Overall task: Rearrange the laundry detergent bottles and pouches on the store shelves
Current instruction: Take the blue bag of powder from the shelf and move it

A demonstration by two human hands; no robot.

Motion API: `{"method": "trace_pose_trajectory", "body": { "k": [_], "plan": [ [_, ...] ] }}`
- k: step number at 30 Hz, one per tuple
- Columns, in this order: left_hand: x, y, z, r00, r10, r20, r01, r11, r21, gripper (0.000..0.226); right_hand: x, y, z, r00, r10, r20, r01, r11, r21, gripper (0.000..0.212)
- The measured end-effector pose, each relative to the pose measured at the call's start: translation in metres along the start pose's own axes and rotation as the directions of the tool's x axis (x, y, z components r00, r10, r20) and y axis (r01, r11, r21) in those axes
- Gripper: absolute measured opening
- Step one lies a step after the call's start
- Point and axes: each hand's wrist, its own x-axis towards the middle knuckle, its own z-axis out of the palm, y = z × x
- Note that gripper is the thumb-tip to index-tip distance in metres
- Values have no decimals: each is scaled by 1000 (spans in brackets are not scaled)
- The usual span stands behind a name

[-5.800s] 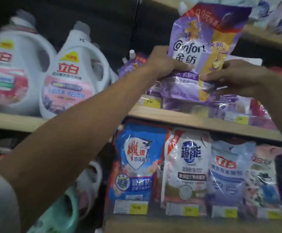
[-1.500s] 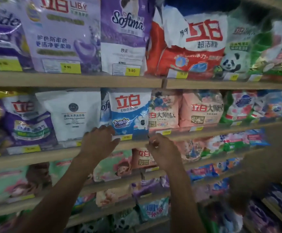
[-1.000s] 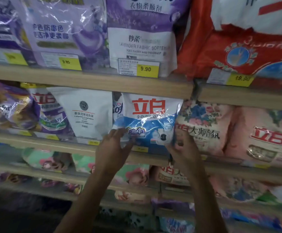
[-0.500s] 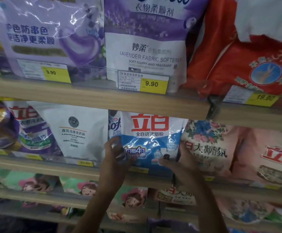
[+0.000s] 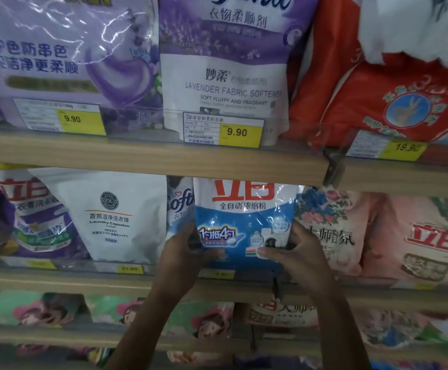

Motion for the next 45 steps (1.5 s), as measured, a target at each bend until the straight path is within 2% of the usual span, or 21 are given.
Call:
{"method": "trace_pose_trajectory", "body": {
  "k": [3,8,11,15,21,23,33,37,40,45],
  "plan": [
    [1,6,4,1000,11,-10,-11,995,-98,38,-4,-8,-10,999,-44,0,44,998,48,51],
    [-20,16,8,999,34,-34,-38,991,-127,35,-23,-11,-20,996,-68,52,62,993,104,49],
    [-40,24,10,998,7,-69,-17,989,-145,32,-37,-12,-25,995,-29,92,14,988,156,45],
    [-84,30,11,994,43,-96,-57,987,-152,30,-59,-11,-25,987,1,161,-29,985,171,40],
    [-162,31,2,986,-42,-164,3,973,-232,38,-109,5,-5,957,52,284,-107,978,180,39],
    [-190,30,-6,978,-66,-196,17,970,-243,34,-129,6,7,944,63,323,-126,975,180,40],
    [-317,42,-91,921,-137,-364,35,961,-273,33,-220,-43,96,890,-13,457,-83,979,188,44],
    [-371,41,-155,891,-168,-422,39,954,-299,33,-264,-76,157,850,-53,524,-59,979,196,42],
    [-409,38,-211,876,-154,-457,34,965,-258,32,-299,-92,212,836,-86,542,-47,973,226,43],
    [-468,25,-282,830,-199,-522,105,973,-204,39,-353,-102,292,817,-108,566,-40,969,242,44]
  ]
}}
